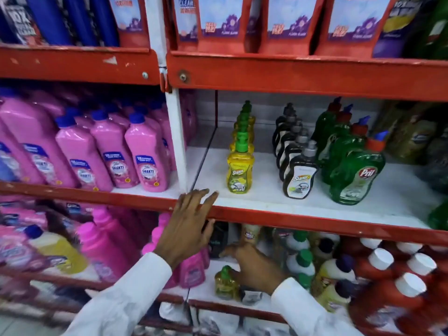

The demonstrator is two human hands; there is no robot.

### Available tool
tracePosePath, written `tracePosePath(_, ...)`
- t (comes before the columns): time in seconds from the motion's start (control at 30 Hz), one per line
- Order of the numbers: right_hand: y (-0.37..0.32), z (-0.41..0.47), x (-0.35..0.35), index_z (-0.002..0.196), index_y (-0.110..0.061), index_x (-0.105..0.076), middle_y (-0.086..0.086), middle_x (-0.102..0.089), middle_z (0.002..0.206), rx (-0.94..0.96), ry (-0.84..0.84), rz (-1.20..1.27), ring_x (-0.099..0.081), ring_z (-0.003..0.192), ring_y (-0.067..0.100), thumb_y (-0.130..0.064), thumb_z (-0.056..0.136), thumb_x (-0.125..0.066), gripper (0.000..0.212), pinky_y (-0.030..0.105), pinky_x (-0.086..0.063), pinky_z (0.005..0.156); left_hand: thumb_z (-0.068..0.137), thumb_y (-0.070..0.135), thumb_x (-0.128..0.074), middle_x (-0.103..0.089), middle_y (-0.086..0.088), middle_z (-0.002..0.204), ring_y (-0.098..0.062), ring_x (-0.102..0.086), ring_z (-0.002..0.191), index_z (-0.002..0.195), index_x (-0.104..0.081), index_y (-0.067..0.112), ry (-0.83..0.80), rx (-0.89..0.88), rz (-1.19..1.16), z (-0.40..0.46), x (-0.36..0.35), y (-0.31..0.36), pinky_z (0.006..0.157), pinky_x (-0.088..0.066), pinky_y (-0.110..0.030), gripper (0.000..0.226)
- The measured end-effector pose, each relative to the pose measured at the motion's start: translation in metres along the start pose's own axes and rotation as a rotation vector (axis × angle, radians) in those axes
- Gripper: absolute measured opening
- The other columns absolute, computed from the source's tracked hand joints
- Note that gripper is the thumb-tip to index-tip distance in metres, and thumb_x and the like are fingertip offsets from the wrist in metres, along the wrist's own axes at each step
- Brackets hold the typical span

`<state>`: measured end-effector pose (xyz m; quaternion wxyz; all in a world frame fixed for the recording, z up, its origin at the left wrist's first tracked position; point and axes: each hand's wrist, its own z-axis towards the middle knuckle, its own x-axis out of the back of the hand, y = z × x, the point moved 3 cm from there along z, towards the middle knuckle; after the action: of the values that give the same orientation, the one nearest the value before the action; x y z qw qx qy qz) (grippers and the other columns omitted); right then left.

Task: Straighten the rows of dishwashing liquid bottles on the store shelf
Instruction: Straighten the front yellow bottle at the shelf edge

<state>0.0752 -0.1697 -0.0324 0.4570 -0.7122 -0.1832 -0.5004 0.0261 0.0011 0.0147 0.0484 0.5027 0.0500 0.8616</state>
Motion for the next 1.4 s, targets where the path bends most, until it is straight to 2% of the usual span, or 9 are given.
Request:
tracePosePath(0.13,0.010,0.016,-0.042,0.127,-0.019,-0.062,0.011,-0.059,0.136,-0.127,-0.121,-0.008,-0.059,0.121,0.029,-0.022,0.085,-0.064,0.042,0.035,-0.049,0.100,0.089,0.027,-0.061,-0.050,-0.013,0.140,-0.033,-0.044,0.132,0.148,-0.037,0.017,-0.088,0.000,-0.004,-0.008,-0.015,-0.008,0.115,-0.034,-0.054,0.064)
tracePosePath(0.43,0.014,0.031,-0.055,0.098,-0.020,-0.073,0.012,-0.059,0.118,-0.185,-0.107,-0.075,-0.065,0.102,0.032,-0.009,0.072,-0.075,0.029,0.027,-0.050,0.080,0.089,0.004,-0.057,-0.051,-0.011,0.139,-0.028,-0.039,0.138,0.149,-0.039,0.016,-0.061,0.000,-0.168,-0.011,-0.015,-0.014,0.124,-0.020,-0.038,0.064)
tracePosePath(0.6,-0.014,0.011,0.021,0.097,-0.024,-0.073,-0.002,-0.074,0.099,-0.151,0.051,0.048,-0.067,0.088,0.012,-0.018,0.065,-0.081,0.034,0.022,-0.055,0.077,0.076,-0.020,-0.050,-0.049,-0.007,0.143,-0.023,-0.036,0.140,0.149,-0.040,0.022,-0.038,0.011,-0.224,-0.011,-0.020,-0.026,0.123,-0.021,-0.032,0.084)
tracePosePath(0.83,-0.071,-0.030,0.178,0.091,-0.027,-0.074,-0.010,-0.074,0.085,-0.055,0.421,0.140,-0.064,0.066,0.002,-0.018,0.055,-0.086,0.040,0.012,-0.051,0.062,0.069,-0.022,-0.048,-0.055,-0.008,0.139,-0.026,-0.042,0.137,0.140,-0.049,0.021,0.048,0.062,-0.265,-0.012,-0.026,-0.022,0.119,-0.033,-0.038,0.083)
tracePosePath(1.03,-0.086,-0.003,0.235,0.091,-0.025,-0.075,-0.013,-0.073,0.078,0.009,0.510,0.100,-0.065,0.061,-0.004,-0.016,0.057,-0.088,0.038,0.009,-0.053,0.060,0.072,-0.020,-0.049,-0.049,-0.003,0.145,-0.022,-0.036,0.144,0.143,-0.046,0.024,0.037,0.059,-0.243,-0.013,-0.026,-0.021,0.122,-0.027,-0.037,0.084)
tracePosePath(1.13,-0.076,0.024,0.233,0.094,-0.022,-0.076,-0.005,-0.075,0.087,-0.012,0.449,0.070,-0.068,0.073,0.002,-0.016,0.060,-0.091,0.038,0.012,-0.055,0.064,0.073,-0.017,-0.051,-0.046,-0.002,0.149,-0.020,-0.030,0.147,0.147,-0.040,0.030,0.048,0.066,-0.258,-0.016,-0.029,-0.020,0.123,-0.023,-0.035,0.089)
tracePosePath(1.3,-0.049,0.054,0.215,0.101,-0.017,-0.073,-0.006,-0.071,0.090,-0.041,0.342,0.048,-0.059,0.073,-0.004,-0.013,0.064,-0.089,0.040,-0.004,-0.040,0.055,0.079,-0.008,-0.055,-0.037,0.002,0.156,-0.016,-0.015,0.153,0.152,-0.031,0.033,0.042,0.074,-0.270,-0.021,-0.031,-0.017,0.125,-0.018,-0.038,0.087)
tracePosePath(1.37,-0.037,0.062,0.209,0.100,-0.027,-0.071,-0.008,-0.069,0.093,-0.063,0.349,0.070,-0.058,0.087,-0.002,-0.019,0.062,-0.088,0.042,-0.001,-0.045,0.070,0.082,-0.002,-0.057,-0.037,0.001,0.157,-0.017,-0.014,0.153,0.153,-0.030,0.031,0.039,0.082,-0.249,-0.022,-0.030,-0.012,0.126,-0.009,-0.032,0.082)
tracePosePath(1.4,-0.032,0.065,0.207,0.098,-0.034,-0.069,-0.007,-0.069,0.098,-0.069,0.365,0.087,-0.061,0.096,0.005,-0.025,0.058,-0.088,0.045,0.011,-0.052,0.083,0.084,0.003,-0.058,-0.038,0.000,0.156,-0.020,-0.017,0.152,0.153,-0.031,0.030,0.035,0.089,-0.215,-0.022,-0.029,-0.010,0.126,-0.004,-0.030,0.079)
